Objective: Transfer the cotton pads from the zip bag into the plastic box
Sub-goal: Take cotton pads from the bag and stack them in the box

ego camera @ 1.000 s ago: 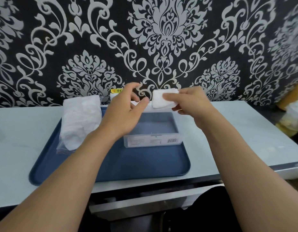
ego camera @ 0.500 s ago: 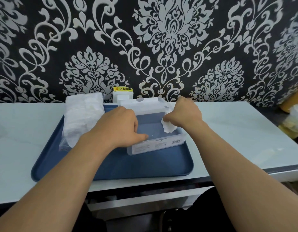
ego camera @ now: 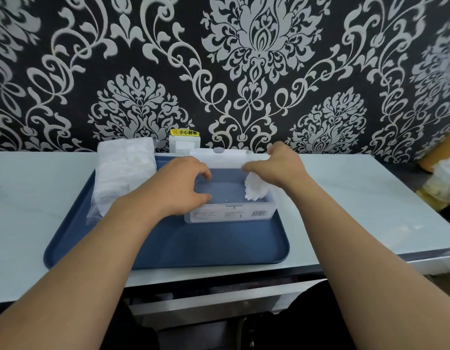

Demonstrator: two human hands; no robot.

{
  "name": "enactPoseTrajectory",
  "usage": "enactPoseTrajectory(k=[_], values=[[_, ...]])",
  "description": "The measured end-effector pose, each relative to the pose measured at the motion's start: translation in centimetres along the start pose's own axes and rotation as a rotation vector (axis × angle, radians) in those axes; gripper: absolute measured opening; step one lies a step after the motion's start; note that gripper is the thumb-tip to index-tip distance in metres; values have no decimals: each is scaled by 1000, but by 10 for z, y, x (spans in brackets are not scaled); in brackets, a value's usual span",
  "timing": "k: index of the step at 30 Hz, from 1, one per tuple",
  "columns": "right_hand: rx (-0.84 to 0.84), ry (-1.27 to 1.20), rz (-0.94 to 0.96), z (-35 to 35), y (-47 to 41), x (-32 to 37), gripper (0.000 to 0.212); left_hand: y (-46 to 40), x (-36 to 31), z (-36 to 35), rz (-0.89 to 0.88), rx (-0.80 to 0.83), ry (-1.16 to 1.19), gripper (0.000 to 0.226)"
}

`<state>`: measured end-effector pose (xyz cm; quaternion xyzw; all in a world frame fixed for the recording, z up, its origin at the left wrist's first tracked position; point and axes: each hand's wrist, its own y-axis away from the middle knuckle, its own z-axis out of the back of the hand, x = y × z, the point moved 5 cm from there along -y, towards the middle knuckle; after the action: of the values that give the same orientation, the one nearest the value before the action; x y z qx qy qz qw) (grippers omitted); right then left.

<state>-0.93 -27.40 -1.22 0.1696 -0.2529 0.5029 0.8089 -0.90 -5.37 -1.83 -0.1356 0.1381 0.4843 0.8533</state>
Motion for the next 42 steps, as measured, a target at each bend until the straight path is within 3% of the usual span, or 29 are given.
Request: enactPoseTrajectory(k=[2, 5, 8, 11, 14, 16, 19, 23, 28, 32, 38, 40, 42], values=[[-149, -13, 182, 10, 8, 12, 52, -2, 1, -2, -15, -12, 8, 42], [-197, 118, 498, 7, 22, 32, 19, -5, 1, -4, -46, -29, 17, 40], [-175, 129, 619, 3, 29, 44, 20, -2, -1, 2, -77, -84, 61, 32], [-190, -65, 764, 5, 53, 72, 19, 8, 1, 31, -86, -285, 224, 20], [65, -249, 859, -20, 97, 114, 21, 36, 25, 70, -34, -450, 316, 23], [324, -224, 900, -46, 123, 134, 17, 60, 49, 84, 48, -445, 279, 36], [538, 53, 943, -86, 143, 149, 19, 93, 82, 87, 189, -327, 236, 64], [547, 307, 852, -127, 142, 143, 17, 106, 103, 66, 303, -96, 97, 100], [260, 412, 766, -116, 139, 140, 11, 93, 116, 59, 347, -164, 53, 85], [75, 386, 721, -108, 138, 142, 29, 83, 114, 57, 323, -218, 46, 73], [39, 445, 744, -112, 139, 148, 32, 81, 119, 55, 316, -216, 116, 66], [0, 359, 763, -107, 141, 154, 19, 81, 121, 55, 312, -221, 163, 67], [56, 256, 726, -108, 141, 155, 24, 81, 121, 54, 305, -214, 221, 68]])
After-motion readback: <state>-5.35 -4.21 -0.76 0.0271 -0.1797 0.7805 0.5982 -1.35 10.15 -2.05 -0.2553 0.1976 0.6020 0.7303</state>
